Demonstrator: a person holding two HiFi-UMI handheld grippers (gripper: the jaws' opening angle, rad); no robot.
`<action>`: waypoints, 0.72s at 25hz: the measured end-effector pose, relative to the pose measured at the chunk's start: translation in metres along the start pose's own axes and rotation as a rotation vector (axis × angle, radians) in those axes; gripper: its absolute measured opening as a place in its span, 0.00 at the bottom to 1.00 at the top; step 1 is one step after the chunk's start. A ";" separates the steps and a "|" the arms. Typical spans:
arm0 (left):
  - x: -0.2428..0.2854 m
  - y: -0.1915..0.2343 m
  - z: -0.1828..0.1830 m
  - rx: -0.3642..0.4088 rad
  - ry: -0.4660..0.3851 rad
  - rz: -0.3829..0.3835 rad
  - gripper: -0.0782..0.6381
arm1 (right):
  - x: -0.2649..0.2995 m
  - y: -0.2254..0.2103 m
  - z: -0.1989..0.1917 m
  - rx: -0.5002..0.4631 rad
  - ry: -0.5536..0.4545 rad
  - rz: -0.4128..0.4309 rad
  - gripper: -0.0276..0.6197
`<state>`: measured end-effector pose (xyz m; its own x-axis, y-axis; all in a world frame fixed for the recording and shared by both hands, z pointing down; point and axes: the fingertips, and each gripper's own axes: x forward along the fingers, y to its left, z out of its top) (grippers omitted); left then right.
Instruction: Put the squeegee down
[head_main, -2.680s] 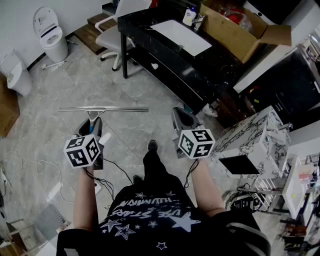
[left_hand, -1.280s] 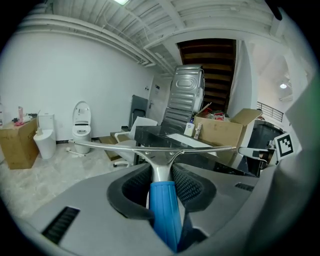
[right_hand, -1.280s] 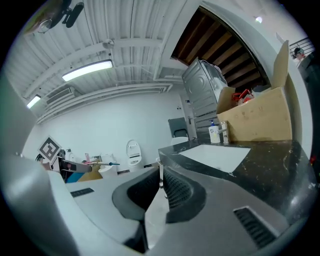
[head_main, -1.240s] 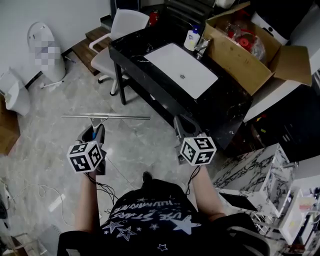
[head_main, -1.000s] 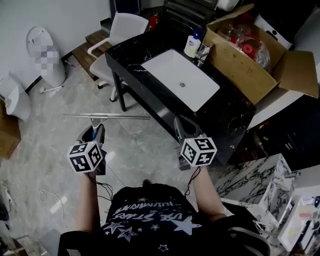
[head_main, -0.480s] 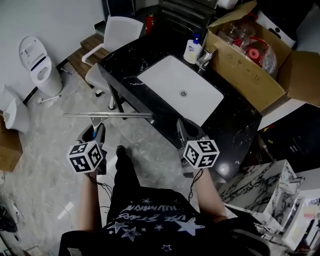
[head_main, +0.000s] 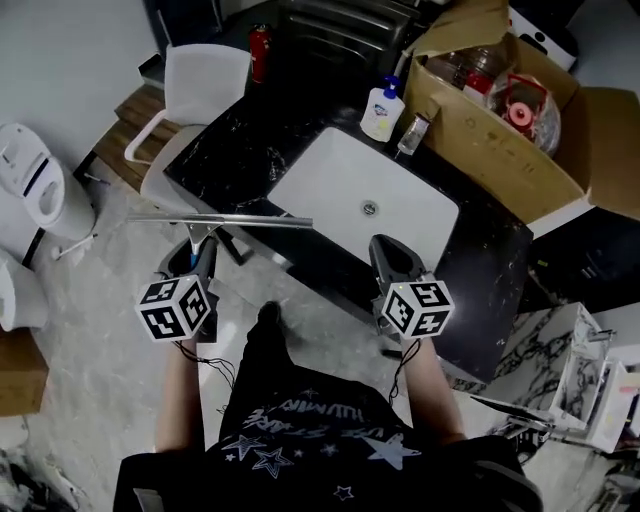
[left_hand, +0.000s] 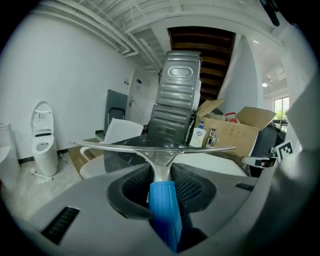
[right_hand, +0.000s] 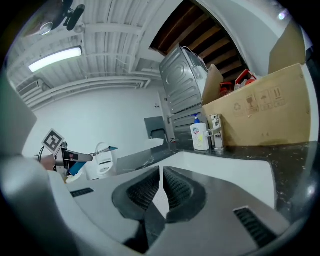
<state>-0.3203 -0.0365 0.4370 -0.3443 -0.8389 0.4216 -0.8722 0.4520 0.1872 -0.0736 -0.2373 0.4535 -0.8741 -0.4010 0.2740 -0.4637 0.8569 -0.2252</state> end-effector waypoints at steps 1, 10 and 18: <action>0.017 0.007 0.009 0.009 0.011 -0.022 0.31 | 0.012 -0.004 0.004 0.011 0.000 -0.026 0.13; 0.147 0.043 0.076 0.082 0.090 -0.166 0.31 | 0.103 -0.027 0.048 0.067 -0.017 -0.185 0.13; 0.237 0.041 0.118 0.151 0.134 -0.283 0.31 | 0.132 -0.048 0.066 0.100 -0.040 -0.331 0.13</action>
<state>-0.4784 -0.2531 0.4401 -0.0412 -0.8726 0.4866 -0.9717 0.1484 0.1840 -0.1765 -0.3529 0.4393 -0.6784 -0.6657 0.3109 -0.7328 0.6432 -0.2218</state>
